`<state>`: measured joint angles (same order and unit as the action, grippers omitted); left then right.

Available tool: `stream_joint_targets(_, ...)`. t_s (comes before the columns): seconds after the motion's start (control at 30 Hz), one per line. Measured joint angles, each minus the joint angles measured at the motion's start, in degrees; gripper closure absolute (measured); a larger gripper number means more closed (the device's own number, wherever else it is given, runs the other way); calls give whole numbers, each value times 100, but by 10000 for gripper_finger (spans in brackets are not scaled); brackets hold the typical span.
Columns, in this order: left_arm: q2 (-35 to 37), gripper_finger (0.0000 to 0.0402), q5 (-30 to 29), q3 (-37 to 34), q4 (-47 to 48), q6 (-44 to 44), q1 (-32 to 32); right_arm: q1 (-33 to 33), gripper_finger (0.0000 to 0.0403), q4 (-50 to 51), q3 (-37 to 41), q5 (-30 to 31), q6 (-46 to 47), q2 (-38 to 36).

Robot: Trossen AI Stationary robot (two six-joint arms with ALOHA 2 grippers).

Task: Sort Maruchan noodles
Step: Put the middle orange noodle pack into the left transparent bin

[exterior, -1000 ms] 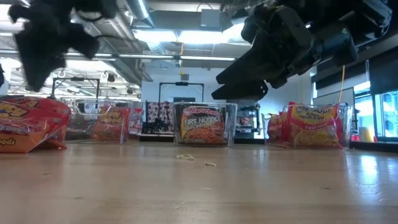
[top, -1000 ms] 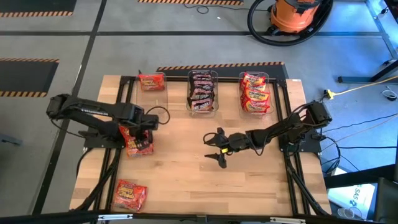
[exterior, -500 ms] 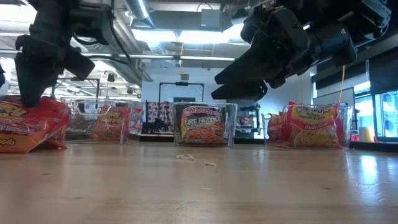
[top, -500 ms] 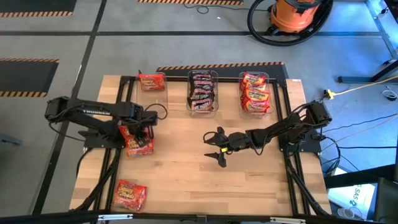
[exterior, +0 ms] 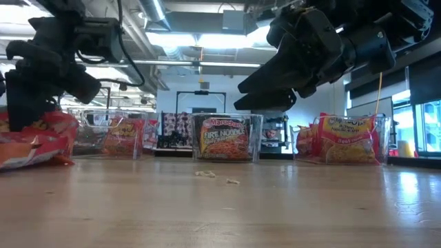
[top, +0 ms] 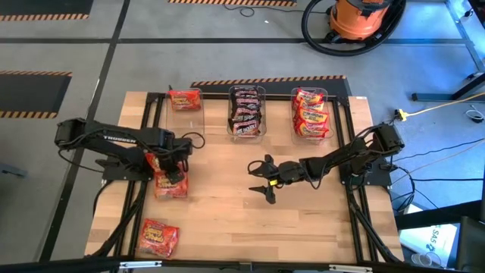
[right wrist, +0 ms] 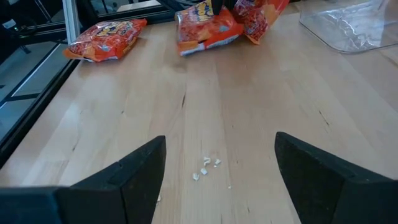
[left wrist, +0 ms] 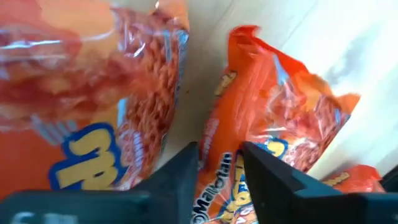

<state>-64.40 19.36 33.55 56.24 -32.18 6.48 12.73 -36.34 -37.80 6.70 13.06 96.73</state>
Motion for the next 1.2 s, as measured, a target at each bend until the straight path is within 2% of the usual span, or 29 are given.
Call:
stream_joint_targets(0.2, 0, 380, 136, -7, -521, 312, -4, 0, 126, 0, 0, 136, -4, 0)
stream_joint_targets(0.27, 0, 394, 138, -7, -635, 337, -20, 0, 126, 0, 0, 138, -6, 0)
stream_joint_targets(0.43, 0, 400, 6, -7, -1173, 226, -335, 0, 126, 36, 0, 134, -3, 0)
stream_joint_targets(0.6, 0, 401, -248, -7, -2493, -89, -693, 0, 126, 23, -2, 138, 37, 0)
stream_joint_targets(0.73, 0, 401, -805, -7, -3509, -180, -899, 0, 126, 19, -2, 185, 264, 0)
stream_joint_targets(0.97, 0, 401, -1894, -7, -4666, 67, -1102, 0, 126, -7, -2, 588, 585, 0)
stream_joint_targets(1.2, -15, 401, -2429, -7, -5464, 572, -1196, -2, 125, -87, -2, 930, 627, 2)
